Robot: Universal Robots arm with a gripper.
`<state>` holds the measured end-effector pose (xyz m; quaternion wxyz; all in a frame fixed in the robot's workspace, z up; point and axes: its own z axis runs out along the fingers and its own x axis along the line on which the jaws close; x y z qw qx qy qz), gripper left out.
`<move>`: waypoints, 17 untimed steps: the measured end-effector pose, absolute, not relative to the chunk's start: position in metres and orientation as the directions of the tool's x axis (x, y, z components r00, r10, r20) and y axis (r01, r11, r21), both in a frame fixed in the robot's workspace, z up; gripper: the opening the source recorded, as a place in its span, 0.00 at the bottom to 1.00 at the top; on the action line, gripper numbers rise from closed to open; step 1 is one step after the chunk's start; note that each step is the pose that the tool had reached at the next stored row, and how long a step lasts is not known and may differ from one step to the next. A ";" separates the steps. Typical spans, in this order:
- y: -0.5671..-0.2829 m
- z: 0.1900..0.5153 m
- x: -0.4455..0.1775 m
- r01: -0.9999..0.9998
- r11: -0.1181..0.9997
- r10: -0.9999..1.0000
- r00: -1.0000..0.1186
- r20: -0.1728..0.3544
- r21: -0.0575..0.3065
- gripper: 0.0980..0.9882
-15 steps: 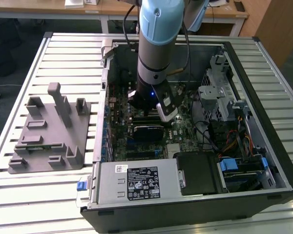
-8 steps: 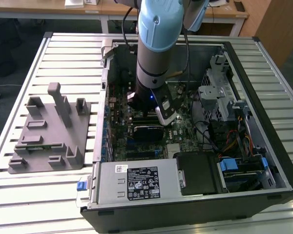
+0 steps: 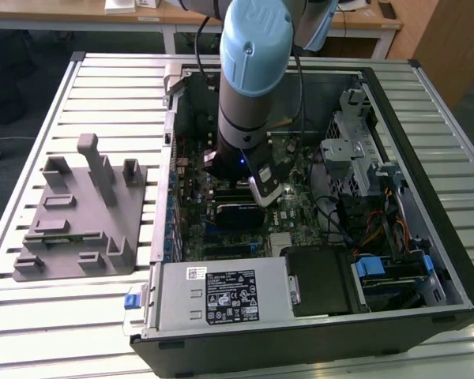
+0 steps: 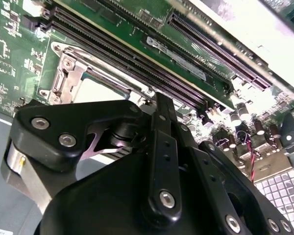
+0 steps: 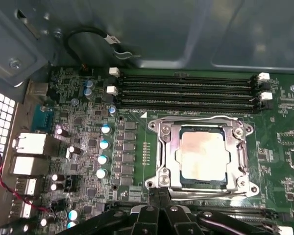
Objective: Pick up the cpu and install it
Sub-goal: 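Install the second cpu locking lever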
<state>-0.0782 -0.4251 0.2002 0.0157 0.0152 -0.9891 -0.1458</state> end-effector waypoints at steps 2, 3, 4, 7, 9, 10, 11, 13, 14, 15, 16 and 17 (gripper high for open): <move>-0.425 0.199 -0.079 -0.025 0.955 -0.035 -0.999 0.026 0.296 0.02; -0.425 0.198 -0.079 -0.025 0.954 -0.035 -0.999 0.026 0.299 0.02; -0.425 0.197 -0.079 -0.025 0.953 -0.035 -0.999 0.026 0.303 0.02; -0.426 0.196 -0.080 -0.025 0.950 -0.035 -0.999 0.026 0.313 0.02; -0.426 0.195 -0.081 -0.025 0.948 -0.035 -0.999 0.026 0.318 0.02; -0.426 0.194 -0.081 -0.025 0.947 -0.035 -0.999 0.025 0.320 0.02; -0.426 0.193 -0.081 -0.025 0.946 -0.035 -0.999 0.025 0.322 0.02; -0.426 0.192 -0.081 -0.025 0.945 -0.036 -0.999 0.025 0.325 0.02; -0.426 0.191 -0.081 -0.025 0.945 -0.036 -0.999 0.025 0.327 0.02; -0.426 0.191 -0.082 -0.025 0.944 -0.036 -0.999 0.025 0.328 0.02; -0.426 0.190 -0.082 -0.025 0.944 -0.036 -0.999 0.025 0.330 0.02; -0.426 0.190 -0.083 -0.025 0.943 -0.036 -0.999 0.025 0.332 0.02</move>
